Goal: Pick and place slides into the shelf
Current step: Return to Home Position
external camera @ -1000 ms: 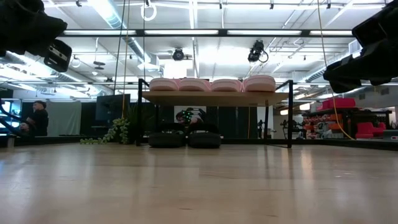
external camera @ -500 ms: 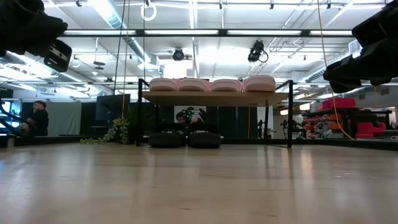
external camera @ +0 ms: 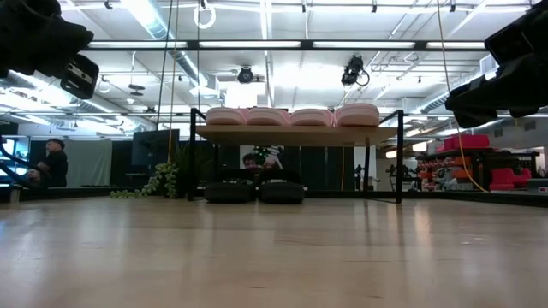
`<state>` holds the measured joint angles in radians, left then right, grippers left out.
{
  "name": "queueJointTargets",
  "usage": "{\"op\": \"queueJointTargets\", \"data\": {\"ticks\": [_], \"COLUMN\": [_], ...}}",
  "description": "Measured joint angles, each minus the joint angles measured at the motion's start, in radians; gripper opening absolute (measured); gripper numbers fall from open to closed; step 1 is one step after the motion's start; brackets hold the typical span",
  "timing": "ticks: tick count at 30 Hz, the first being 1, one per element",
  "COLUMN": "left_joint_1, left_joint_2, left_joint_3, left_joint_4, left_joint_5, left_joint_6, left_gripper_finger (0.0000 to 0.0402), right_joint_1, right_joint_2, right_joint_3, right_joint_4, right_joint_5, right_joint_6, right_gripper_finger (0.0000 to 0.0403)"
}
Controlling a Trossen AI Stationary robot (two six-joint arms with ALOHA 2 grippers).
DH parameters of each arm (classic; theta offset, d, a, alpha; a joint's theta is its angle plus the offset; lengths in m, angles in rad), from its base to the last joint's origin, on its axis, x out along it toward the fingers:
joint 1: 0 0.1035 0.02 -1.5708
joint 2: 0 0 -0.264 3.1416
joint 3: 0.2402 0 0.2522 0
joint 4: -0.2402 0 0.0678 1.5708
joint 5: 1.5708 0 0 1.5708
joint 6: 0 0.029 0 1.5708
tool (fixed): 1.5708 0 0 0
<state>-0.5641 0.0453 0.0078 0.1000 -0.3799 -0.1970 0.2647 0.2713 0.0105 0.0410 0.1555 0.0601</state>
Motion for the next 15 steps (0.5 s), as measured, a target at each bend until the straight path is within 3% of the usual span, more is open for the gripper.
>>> {"op": "queueJointTargets", "data": {"ticks": [15], "left_joint_1": [0.0], "left_joint_2": [0.0], "left_joint_3": [0.0], "left_joint_4": [0.0], "left_joint_5": [0.0], "left_joint_6": [0.0], "left_gripper_finger": [0.0026], "right_joint_1": [0.0], "right_joint_2": [0.0], "right_joint_3": [0.0], "right_joint_4": [0.0], "right_joint_5": [0.0], "right_joint_6": [0.0], "right_gripper_finger": [0.011]}}
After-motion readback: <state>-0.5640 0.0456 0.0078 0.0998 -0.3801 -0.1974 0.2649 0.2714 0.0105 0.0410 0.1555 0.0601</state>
